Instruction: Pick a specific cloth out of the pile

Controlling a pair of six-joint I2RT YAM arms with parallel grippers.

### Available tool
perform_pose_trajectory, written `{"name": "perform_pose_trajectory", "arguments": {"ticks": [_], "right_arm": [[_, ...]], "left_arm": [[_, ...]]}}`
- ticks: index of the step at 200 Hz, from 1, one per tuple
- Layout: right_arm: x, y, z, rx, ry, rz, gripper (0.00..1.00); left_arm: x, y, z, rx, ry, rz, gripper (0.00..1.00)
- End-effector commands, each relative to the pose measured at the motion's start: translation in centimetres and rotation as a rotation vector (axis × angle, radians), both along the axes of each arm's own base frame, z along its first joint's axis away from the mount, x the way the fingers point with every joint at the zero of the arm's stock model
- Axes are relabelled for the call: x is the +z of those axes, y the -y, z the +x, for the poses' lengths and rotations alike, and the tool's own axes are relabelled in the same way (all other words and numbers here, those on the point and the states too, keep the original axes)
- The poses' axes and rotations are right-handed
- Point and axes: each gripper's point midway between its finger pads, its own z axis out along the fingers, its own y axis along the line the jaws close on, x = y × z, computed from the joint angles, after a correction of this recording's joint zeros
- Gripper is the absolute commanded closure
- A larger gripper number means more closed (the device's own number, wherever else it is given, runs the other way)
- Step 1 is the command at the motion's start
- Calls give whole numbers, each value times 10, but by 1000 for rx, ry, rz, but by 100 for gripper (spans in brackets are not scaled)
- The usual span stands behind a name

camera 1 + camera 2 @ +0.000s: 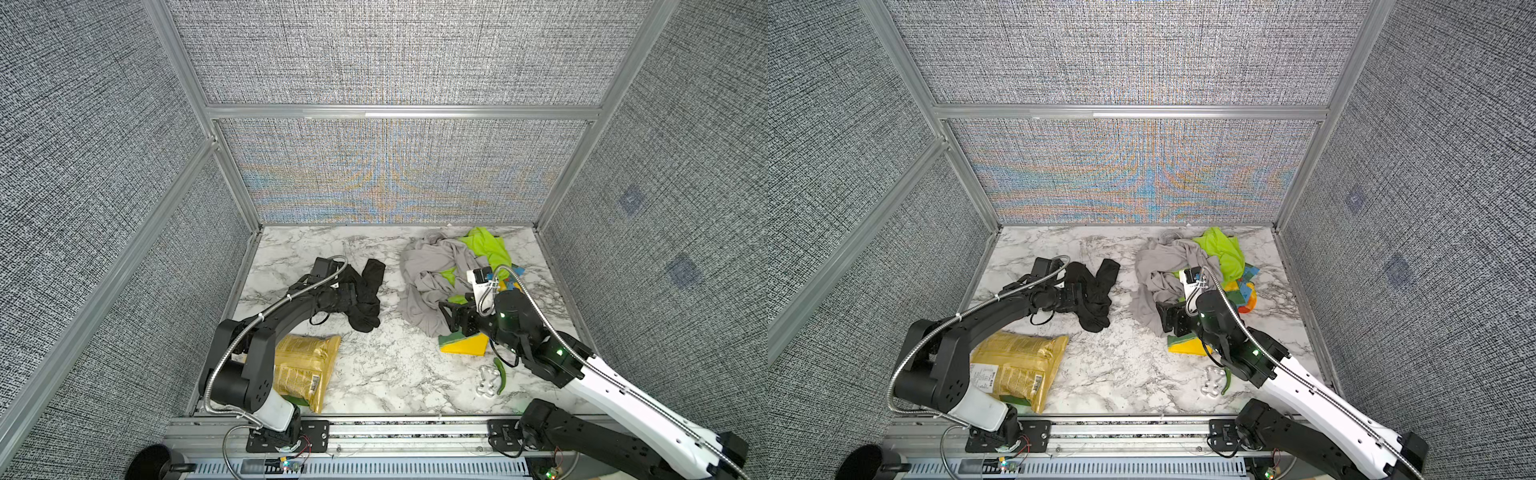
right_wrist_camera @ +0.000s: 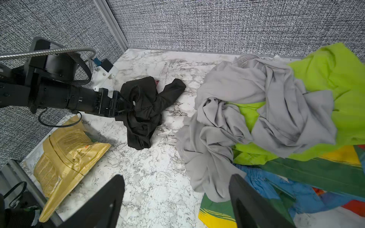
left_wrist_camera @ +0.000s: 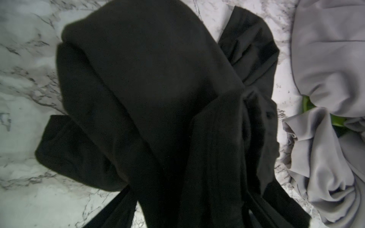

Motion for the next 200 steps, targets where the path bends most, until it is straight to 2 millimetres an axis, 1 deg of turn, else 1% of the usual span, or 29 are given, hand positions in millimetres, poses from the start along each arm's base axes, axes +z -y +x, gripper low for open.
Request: {"name": "perform_pose_trajectory", "arguments": {"ticks": [1,53,110,141,165,176,200], "right_arm": [[5,5,3,-17,19,-11,12],[7,7,1,-22,23,1,11],[9,15,-1,-44,24,-2,11],[9,16,-1,-50,22,-1,11],[9,17,-1,-56,17,-3,11],[8,18,-2,-58,17,-4,11],[7,20,-1,-65,14,-6,11]], "left_arm": [[3,3,17,37,45,-21,17],[-17,7,39,53,12,-4,19],[-24,1,63,87,15,47,24],[-29,-11,77,112,6,73,25],[-28,-28,87,157,2,70,25],[-25,-33,90,171,12,57,25],[-22,-31,92,166,19,32,24]]}}
